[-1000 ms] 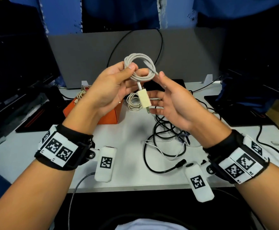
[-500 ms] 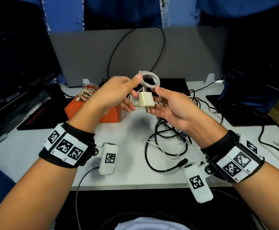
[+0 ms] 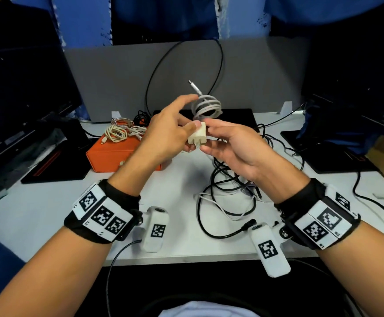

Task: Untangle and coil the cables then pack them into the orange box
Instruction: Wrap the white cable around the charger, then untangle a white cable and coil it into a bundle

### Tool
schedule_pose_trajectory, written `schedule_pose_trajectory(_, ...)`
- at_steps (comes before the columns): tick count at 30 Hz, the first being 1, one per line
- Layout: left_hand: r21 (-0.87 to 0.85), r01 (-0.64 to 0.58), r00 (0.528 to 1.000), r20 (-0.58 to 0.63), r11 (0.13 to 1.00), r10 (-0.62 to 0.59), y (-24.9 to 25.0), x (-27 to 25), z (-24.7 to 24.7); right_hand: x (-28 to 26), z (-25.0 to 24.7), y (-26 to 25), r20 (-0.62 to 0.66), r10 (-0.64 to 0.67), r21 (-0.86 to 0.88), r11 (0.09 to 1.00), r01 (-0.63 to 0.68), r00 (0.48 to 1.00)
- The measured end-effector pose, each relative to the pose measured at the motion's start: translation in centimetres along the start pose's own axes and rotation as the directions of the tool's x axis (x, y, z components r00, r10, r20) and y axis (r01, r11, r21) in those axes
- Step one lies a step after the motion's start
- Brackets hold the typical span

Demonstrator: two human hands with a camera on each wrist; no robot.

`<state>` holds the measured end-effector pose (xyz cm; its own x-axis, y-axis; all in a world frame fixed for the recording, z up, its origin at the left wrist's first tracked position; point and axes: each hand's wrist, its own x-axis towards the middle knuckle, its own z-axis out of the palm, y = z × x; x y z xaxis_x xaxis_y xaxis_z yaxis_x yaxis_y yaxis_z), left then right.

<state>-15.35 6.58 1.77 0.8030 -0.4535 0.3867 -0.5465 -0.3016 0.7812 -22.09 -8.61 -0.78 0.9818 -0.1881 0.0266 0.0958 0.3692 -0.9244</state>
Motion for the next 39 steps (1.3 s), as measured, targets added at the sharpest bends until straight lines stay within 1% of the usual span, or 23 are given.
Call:
schedule_pose_trajectory(3,0.077,-0.038,0.996,0.086,0.996,0.031,-0.4,0.3,-0.1,0.1,0.0,0.1,0.004,0.002,-0.022,1.0,-0.002,1.0)
schedule_pose_trajectory(6,0.165,-0.06,0.993,0.113,0.984,0.041,-1.0,0.6,-0.1,0.2,-0.3,0.2,0.018,0.013,-0.04,0.999,-0.013,1.0)
schedule_pose_trajectory(11,0.192,-0.062,0.985,0.173,0.979,0.028,-1.1,0.6,-0.4,0.1,-0.4,0.2,0.072,0.005,-0.128,0.992,0.005,0.997)
schedule_pose_trajectory(13,0.203,-0.062,0.99,0.138,0.977,0.034,-1.0,0.5,-0.3,0.2,-0.6,0.3,0.074,-0.011,-0.18,0.983,0.024,0.997)
schedule_pose_trajectory(15,0.222,-0.071,0.994,0.095,0.973,0.051,-1.1,0.5,-0.1,0.3,-0.7,0.3,0.073,-0.014,-0.188,0.982,0.028,0.997)
schedule_pose_trajectory(18,0.238,-0.08,0.995,0.082,0.968,0.062,-1.3,0.4,0.0,0.4,-1.0,0.4,0.096,0.005,-0.145,0.989,0.008,0.995)
schedule_pose_trajectory(22,0.17,-0.069,0.997,0.039,0.983,0.063,-1.7,0.9,0.2,0.6,-1.2,0.3,0.121,0.021,-0.091,0.996,-0.01,0.992)
schedule_pose_trajectory(23,0.159,-0.062,0.998,0.027,0.985,0.058,-1.9,1.1,0.2,0.6,-1.3,0.3,0.131,0.026,-0.123,0.992,-0.01,0.991)
schedule_pose_trajectory(24,0.154,-0.048,0.999,0.018,0.987,0.045,-2.3,1.3,0.2,0.7,-1.4,0.3,0.137,0.038,-0.192,0.981,-0.01,0.99)
schedule_pose_trajectory(25,0.152,-0.028,1.0,0.016,0.988,0.025,-2.8,1.6,0.2,0.6,-1.4,0.1,0.138,0.054,-0.305,0.952,-0.009,0.989)
schedule_pose_trajectory(26,0.152,-0.004,1.0,0.021,0.988,0.0,-3.3,1.9,0.3,0.6,-1.7,0.0,0.127,0.064,-0.461,0.888,0.002,0.99)
schedule_pose_trajectory(27,0.161,0.019,0.999,0.029,0.987,-0.024,-3.8,2.3,0.4,0.5,-2.0,-0.4,0.125,0.064,-0.646,0.763,0.032,0.99)
schedule_pose_trajectory(28,0.177,0.039,0.998,0.042,0.983,-0.047,-4.2,2.6,0.6,0.5,-2.4,-0.7,0.146,0.071,-0.818,0.57,0.08,0.987)
schedule_pose_trajectory(29,0.2,0.058,0.996,0.059,0.978,-0.071,-4.7,2.9,0.8,0.5,-2.8,-0.8,0.192,0.129,-0.932,0.336,0.139,0.973)
schedule_pose_trajectory(30,0.226,0.078,0.992,0.082,0.971,-0.099,-5.2,3.1,1.1,0.4,-3.0,-0.8,0.235,0.241,-0.97,0.127,0.209,0.942)
schedule_pose_trajectory(31,0.246,0.095,0.986,0.112,0.965,-0.126,-5.7,3.2,1.5,0.3,-3.2,-0.5,0.238,0.377,-0.964,-0.021,0.265,0.895)
schedule_pose_trajectory(32,0.273,0.106,0.977,0.148,0.956,-0.151,-6.2,3.4,1.9,0.3,-3.5,-0.2,0.206,0.495,-0.946,-0.121,0.301,0.844)
schedule_pose_trajectory(33,0.315,0.11,0.967,0.186,0.943,-0.175,-6.7,3.7,2.4,0.2,-3.8,0.2,0.148,0.583,-0.929,-0.196,0.315,0.799)
schedule_pose_trajectory(34,0.381,0.111,0.954,0.217,0.918,-0.205,-7.1,3.9,2.8,0.3,-4.2,0.4,0.092,0.635,-0.914,-0.252,0.318,0.767)
schedule_pose_trajectory(35,0.451,0.11,0.941,0.24,0.886,-0.239,-7.2,4.1,3.1,0.3,-4.6,0.4,0.049,0.657,-0.904,-0.292,0.313,0.753)
schedule_pose_trajectory(37,0.543,0.127,0.908,0.273,0.83,-0.317,-7.5,4.5,3.4,0.8,-5.6,0.4,-0.001,0.653,-0.885,-0.354,0.304,0.758)
schedule_pose_trajectory(39,0.599,0.121,0.887,0.292,0.791,-0.357,-7.7,4.9,3.3,1.7,-6.7,0.3,-0.032,0.62,-0.877,-0.394,0.276,0.784)
